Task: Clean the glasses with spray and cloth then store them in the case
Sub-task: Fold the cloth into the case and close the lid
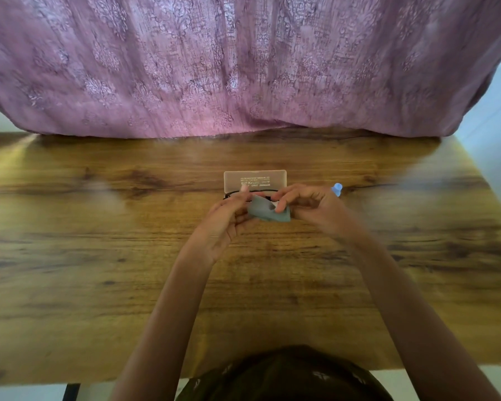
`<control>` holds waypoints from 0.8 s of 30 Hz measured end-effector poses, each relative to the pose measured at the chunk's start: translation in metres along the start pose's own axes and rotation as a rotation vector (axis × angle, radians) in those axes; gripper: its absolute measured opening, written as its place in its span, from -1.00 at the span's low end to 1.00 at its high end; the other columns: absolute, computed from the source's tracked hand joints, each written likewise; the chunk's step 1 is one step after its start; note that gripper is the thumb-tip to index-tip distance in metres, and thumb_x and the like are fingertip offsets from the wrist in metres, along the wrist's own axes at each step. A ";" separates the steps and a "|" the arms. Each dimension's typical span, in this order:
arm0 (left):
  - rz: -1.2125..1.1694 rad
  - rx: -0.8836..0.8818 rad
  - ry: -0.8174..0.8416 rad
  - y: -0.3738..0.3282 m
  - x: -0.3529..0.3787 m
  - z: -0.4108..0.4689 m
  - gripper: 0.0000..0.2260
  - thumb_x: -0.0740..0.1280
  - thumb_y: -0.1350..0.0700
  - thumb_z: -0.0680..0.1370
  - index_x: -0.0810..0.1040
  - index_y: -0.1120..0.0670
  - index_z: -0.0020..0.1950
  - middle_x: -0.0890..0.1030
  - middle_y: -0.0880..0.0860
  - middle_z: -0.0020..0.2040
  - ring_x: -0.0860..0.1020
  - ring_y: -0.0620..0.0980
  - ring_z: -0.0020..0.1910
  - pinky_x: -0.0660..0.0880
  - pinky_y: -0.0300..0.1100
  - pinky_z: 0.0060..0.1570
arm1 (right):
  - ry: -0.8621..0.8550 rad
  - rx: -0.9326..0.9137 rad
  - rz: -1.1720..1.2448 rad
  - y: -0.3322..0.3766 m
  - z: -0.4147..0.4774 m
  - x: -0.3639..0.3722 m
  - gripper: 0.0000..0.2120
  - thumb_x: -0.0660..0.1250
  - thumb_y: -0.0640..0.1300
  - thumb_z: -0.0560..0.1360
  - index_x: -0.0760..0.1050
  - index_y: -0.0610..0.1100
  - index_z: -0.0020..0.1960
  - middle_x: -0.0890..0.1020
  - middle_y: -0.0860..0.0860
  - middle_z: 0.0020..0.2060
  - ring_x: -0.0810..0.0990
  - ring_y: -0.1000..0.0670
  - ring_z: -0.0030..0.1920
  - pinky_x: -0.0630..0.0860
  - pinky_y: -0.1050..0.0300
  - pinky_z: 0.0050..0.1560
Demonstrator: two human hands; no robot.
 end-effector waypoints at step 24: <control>-0.040 0.233 -0.101 -0.013 0.002 -0.004 -0.89 0.36 0.31 0.52 0.59 0.13 -0.02 0.71 -0.04 -0.20 0.67 -0.14 -0.15 0.60 -0.32 -0.14 | -0.260 0.251 0.263 -0.023 -0.002 0.008 -0.80 0.52 -0.14 0.40 0.62 -0.13 0.00 0.69 0.02 -0.07 0.64 0.06 0.01 0.57 0.20 0.08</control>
Point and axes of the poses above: each hand's wrist, its own z-axis towards the middle knuckle, its own x-axis out of the palm, y = z × x, the point moved 6 cm from there along z, towards the middle knuckle
